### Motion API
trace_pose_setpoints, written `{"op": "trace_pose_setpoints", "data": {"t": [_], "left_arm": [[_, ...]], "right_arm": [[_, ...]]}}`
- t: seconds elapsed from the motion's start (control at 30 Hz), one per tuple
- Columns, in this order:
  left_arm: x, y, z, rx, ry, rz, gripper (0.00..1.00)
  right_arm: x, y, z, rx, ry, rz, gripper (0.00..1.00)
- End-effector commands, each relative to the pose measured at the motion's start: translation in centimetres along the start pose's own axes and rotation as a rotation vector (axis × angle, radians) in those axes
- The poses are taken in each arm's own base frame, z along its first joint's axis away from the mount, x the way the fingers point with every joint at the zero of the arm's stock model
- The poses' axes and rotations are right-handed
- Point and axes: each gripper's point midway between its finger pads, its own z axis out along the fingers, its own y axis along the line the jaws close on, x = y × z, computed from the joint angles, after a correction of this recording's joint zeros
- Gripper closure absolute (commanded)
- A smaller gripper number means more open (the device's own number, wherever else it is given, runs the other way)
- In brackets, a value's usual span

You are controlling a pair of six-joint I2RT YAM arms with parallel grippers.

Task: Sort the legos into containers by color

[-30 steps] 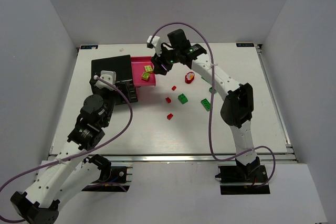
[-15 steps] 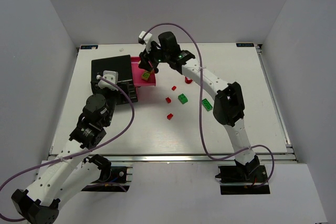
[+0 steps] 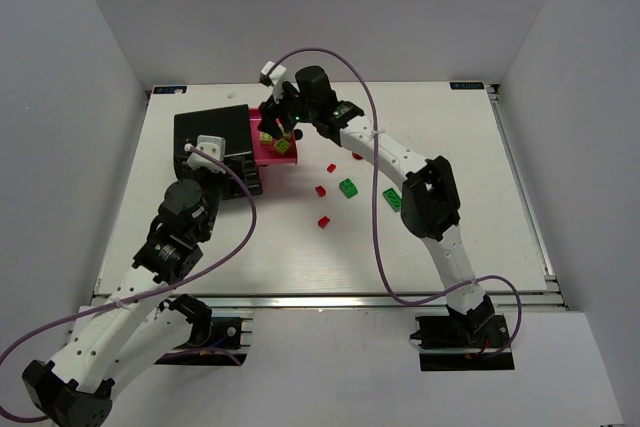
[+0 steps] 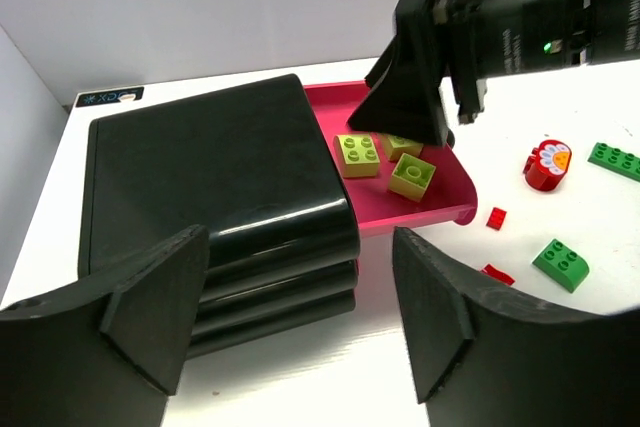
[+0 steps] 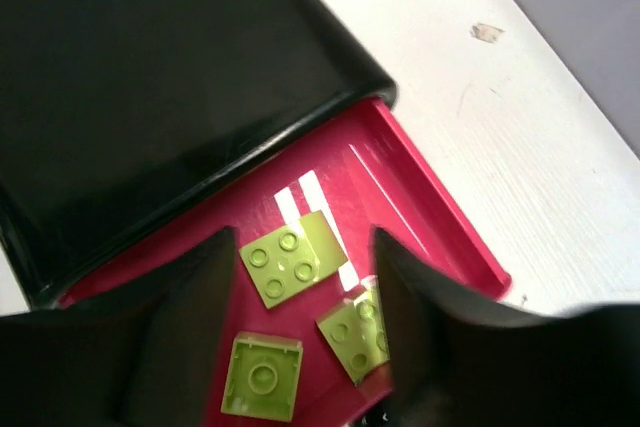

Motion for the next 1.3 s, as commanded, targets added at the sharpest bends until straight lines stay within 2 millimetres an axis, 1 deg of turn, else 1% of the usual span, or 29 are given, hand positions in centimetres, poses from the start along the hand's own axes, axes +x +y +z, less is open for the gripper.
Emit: {"op": "trace_pose_setpoints", "data": {"t": [0.0,0.03,0.07,0.1,0.13,0.17,0.23,0.27,0.3,0.33,0.37,0.4,0.43,0.5,0.53,0.63,0.7,0.77,0.8,0.83,0.93,1.03,1.07,1.1,1.13,1.27], "left_arm": [[-0.1,-0.1,0.1,0.005,-0.015,-0.007,0.19],[-0.1,-0.1,0.1,0.007,-0.013,-0.006,0.29],[0.0,-0.1,0.2,0.006,-0.009,-0.004,0.38],[0.0,-0.1,0.2,0.003,-0.008,-0.007,0.51],[-0.2,0.0,0.2,-0.001,-0.012,-0.012,0.63],[-0.1,0.0,0.2,-0.007,-0.007,-0.011,0.83],[-0.1,0.5,0.2,-0.033,-0.006,-0.019,0.96],[-0.2,0.7,0.3,-0.045,-0.006,-0.021,0.99],[-0.2,0.9,0.3,-0.063,-0.005,-0.027,0.99],[-0.2,1.1,0.3,-0.071,-0.005,-0.028,0.99],[-0.2,1.1,0.3,-0.075,-0.004,-0.029,0.99],[0.0,1.2,0.4,-0.081,0.002,-0.029,0.99],[-0.2,1.2,0.4,-0.083,0.001,-0.032,0.99],[-0.1,1.2,0.4,-0.083,0.003,-0.03,0.99],[-0.1,1.2,0.4,-0.083,0.002,-0.032,0.99],[-0.1,1.2,0.3,-0.085,-0.001,-0.032,0.98],[-0.2,1.3,0.3,-0.085,-0.005,-0.036,0.97],[-0.3,1.2,0.2,-0.082,-0.008,-0.037,0.97],[-0.2,1.2,0.3,-0.08,-0.005,-0.036,0.97],[-0.4,1.2,0.2,-0.077,-0.008,-0.037,0.97],[-0.4,1.2,0.2,-0.077,-0.009,-0.037,0.96],[-0.6,1.3,0.1,-0.077,-0.016,-0.04,0.96],[-0.5,1.3,0.1,-0.079,-0.013,-0.039,0.96],[-0.5,1.3,0.1,-0.079,-0.015,-0.039,0.96],[-0.5,1.2,0.1,-0.077,-0.015,-0.039,0.96],[-0.5,1.3,0.1,-0.079,-0.015,-0.039,0.94]], "right_arm": [[-7.0,-1.4,-4.1,0.102,-0.139,-0.011,0.43],[-7.8,-2.0,-5.1,0.134,-0.154,0.0,0.69],[-7.8,-2.6,-5.7,0.158,-0.151,0.019,0.83],[-7.6,-3.2,-6.1,0.205,-0.147,0.05,0.95],[-6.9,-4.5,-7.2,0.247,-0.133,0.066,1.0],[-6.5,-4.5,-7.5,0.264,-0.121,0.071,1.0],[-5.2,-5.7,-8.3,0.331,-0.087,0.072,1.0],[-4.0,-6.0,-8.5,0.348,-0.058,0.082,1.0],[-3.3,-6.5,-8.6,0.367,-0.035,0.074,1.0],[-1.1,-6.7,-8.3,0.372,0.032,0.094,1.0],[-0.8,-6.9,-8.2,0.381,0.055,0.1,1.0],[0.0,-7.0,-8.0,0.386,0.085,0.112,1.0],[1.9,-7.2,-7.4,0.388,0.146,0.148,1.0],[3.3,-6.8,-6.7,0.374,0.194,0.182,1.0],[4.6,-6.6,-6.2,0.361,0.225,0.199,1.0],[5.7,-6.2,-5.8,0.35,0.246,0.22,1.0],[5.9,-6.2,-5.5,0.358,0.249,0.218,1.0],[6.9,-6.8,-5.3,0.371,0.268,0.223,1.0],[6.8,-6.9,-5.2,0.374,0.268,0.22,1.0],[7.8,-7.3,-5.0,0.38,0.285,0.226,1.0],[9.3,-7.3,-4.6,0.369,0.316,0.242,1.0],[9.6,-5.1,-4.0,0.257,0.306,0.29,1.0],[9.6,-4.8,-4.0,0.24,0.299,0.298,1.0],[8.8,-4.7,-4.1,0.229,0.274,0.301,1.0],[9.1,-4.2,-4.0,0.21,0.277,0.305,1.0],[7.4,-3.0,-4.0,0.147,0.236,0.338,1.0]]}}
